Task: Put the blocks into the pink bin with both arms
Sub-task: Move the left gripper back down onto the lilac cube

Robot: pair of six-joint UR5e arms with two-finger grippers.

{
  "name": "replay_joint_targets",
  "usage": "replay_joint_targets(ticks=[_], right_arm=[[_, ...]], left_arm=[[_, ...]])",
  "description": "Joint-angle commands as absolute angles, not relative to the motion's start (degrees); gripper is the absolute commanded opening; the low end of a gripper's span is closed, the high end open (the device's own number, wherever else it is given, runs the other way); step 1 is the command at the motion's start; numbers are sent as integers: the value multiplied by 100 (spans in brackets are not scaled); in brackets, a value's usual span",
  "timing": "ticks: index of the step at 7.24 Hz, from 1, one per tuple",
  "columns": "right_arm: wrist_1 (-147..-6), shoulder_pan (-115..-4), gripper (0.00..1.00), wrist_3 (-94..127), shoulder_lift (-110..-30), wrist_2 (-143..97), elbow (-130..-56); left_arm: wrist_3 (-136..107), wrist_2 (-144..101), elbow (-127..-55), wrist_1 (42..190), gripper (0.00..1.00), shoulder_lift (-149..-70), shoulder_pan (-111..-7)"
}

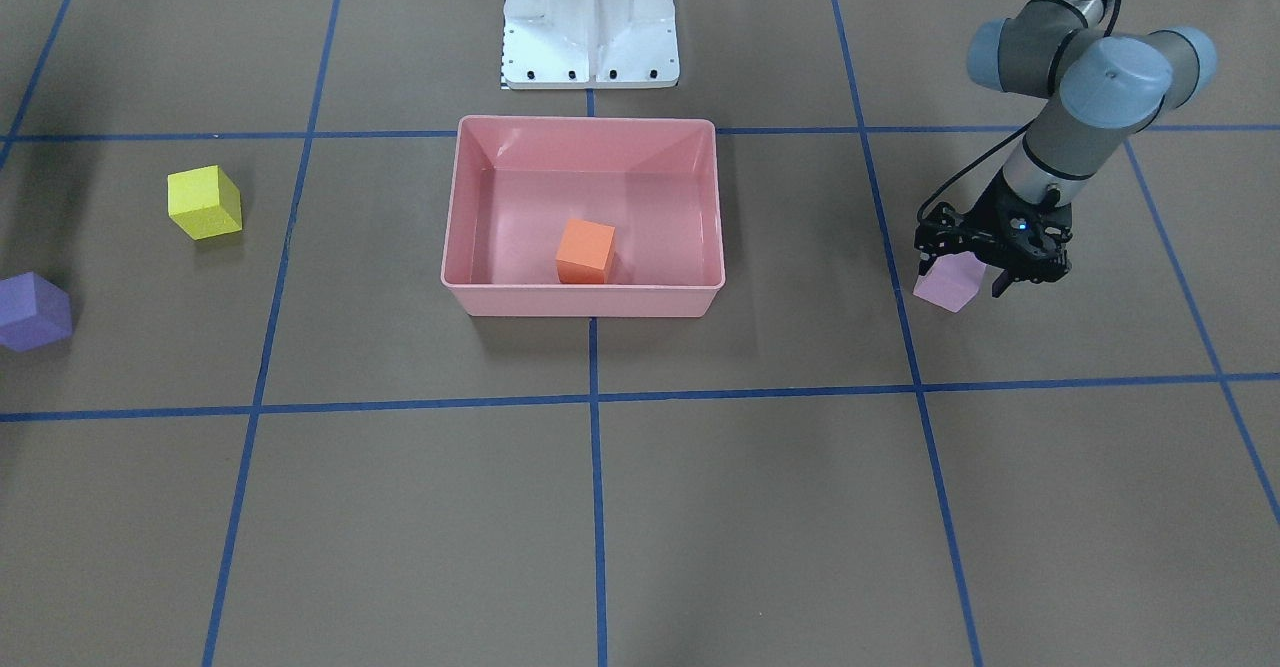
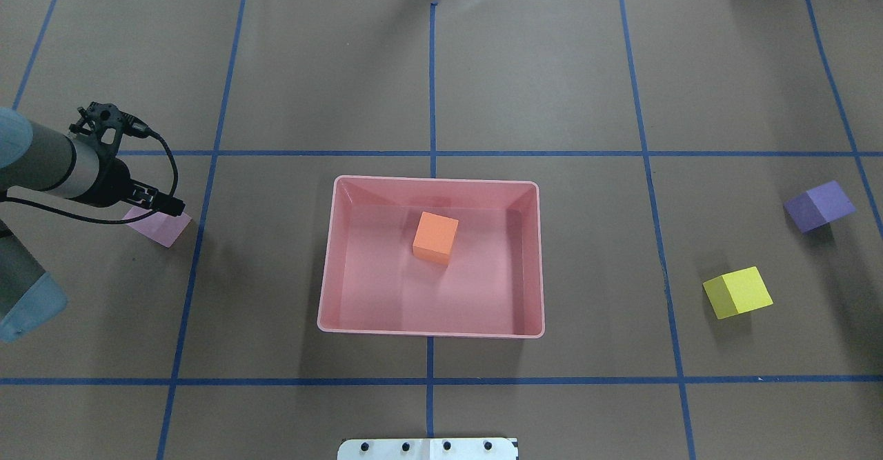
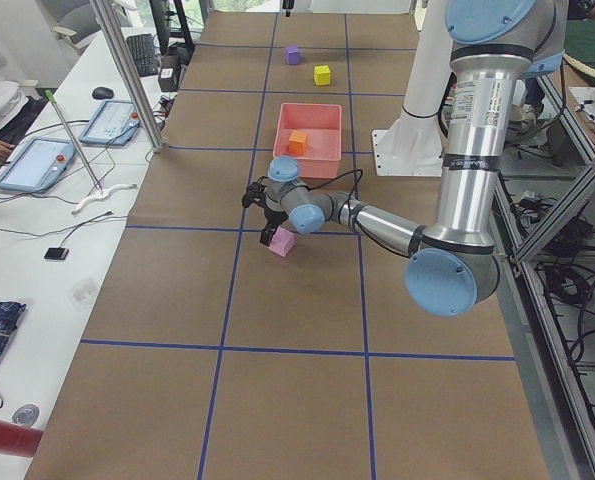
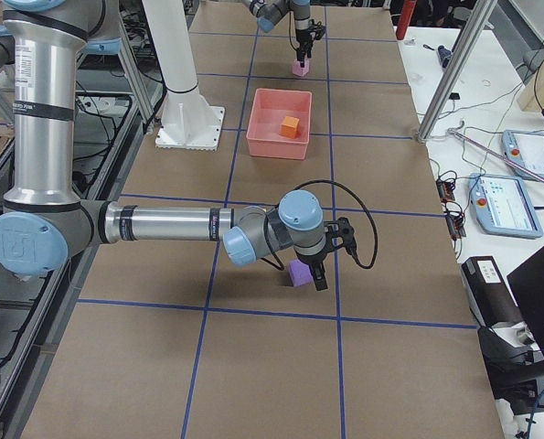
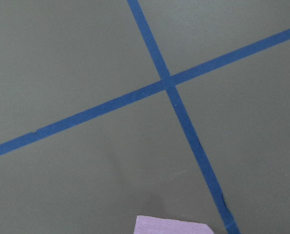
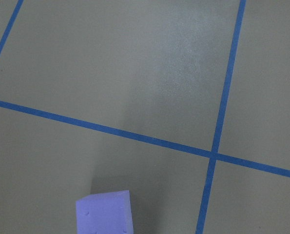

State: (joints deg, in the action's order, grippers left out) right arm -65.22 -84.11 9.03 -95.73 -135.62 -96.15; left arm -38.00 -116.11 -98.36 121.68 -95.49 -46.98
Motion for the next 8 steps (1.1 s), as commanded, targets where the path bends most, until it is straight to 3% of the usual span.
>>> replay_joint_targets(ticks=[1,5,6,7,8], right_arm=[[-6521,-8411,100,896,-9580,-13553,-9615],[-6521,-8402,100,896,-9580,-13553,-9615],[-6521,-8402,100,896,-9580,-13553,-9615],[-6521,-8402,100,888,-9580,-13553,-9615],[-6521,-8402,100,888,-9580,-13553,-9615]], left_arm=[[-4033,-11707,-9608,12497,100,-9519,-4685],[-4323,-11698,-9264,13199,99,-9519,-4536],[-4307,-11707,-9290,13314,45,-9492,-4518],[-4272,-11707,-9351,13315,4,-9475,-4518],[-4280,-11707,-9560,13298,0,-9457,-4518]])
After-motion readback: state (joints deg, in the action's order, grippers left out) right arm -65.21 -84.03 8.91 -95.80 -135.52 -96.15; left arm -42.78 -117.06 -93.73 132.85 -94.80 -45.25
